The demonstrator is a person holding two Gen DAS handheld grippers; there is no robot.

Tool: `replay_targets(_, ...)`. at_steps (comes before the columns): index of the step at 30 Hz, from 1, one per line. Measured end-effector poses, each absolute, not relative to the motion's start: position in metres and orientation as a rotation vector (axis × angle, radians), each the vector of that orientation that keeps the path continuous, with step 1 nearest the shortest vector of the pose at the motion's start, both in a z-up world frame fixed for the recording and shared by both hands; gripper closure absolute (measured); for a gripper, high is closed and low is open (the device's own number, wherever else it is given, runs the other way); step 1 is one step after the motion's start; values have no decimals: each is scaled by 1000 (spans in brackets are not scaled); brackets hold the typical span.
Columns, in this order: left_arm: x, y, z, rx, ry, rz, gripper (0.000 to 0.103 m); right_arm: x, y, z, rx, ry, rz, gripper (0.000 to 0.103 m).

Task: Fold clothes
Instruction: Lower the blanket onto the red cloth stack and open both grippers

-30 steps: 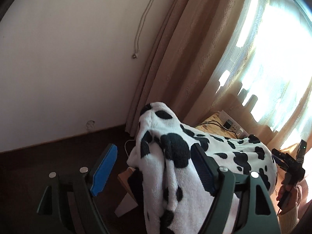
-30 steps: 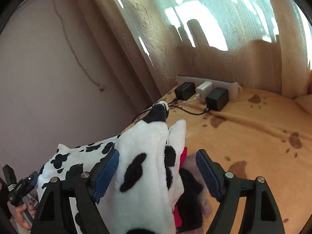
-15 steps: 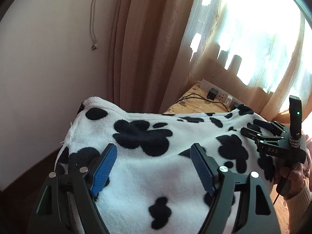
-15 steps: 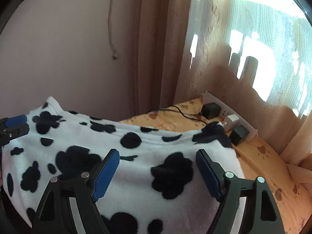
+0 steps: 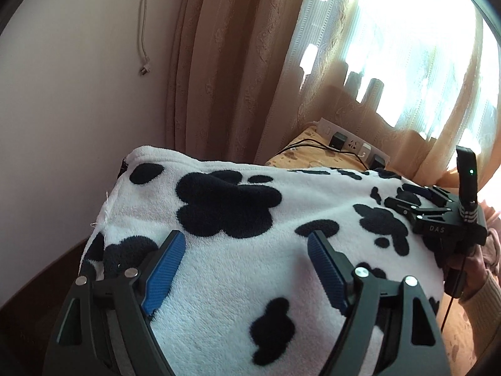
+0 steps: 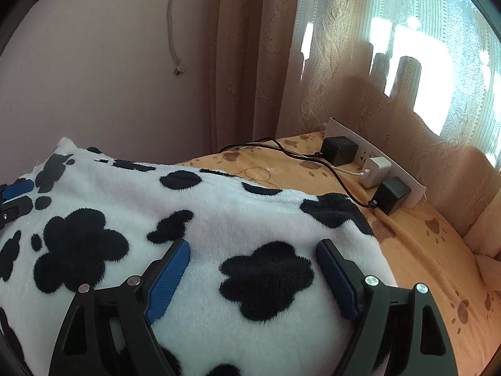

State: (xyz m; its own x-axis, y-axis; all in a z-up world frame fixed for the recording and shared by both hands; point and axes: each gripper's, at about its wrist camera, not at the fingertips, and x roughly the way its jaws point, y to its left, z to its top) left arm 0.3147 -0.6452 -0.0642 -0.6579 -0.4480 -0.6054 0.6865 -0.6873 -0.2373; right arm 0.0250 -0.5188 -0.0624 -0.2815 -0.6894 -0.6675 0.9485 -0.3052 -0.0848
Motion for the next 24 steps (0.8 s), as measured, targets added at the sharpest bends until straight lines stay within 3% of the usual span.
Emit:
replay_targets(6,328,-632,-40,611,633,-2333,19,37,-486,-16,498,465,-2012,18)
replay_targets(13,314,-641,-64,662,575,-2311,19,5,-508,-63,634,536,-1976,18)
replay_targets(19,314,-632,-73,599,498,-2331,17,-16,-503,-69,699,433,-1872,18)
replay_targets(24,308,-624,-67,651,425,-2281,17,-5,-502,-68,667,477,-1904,18)
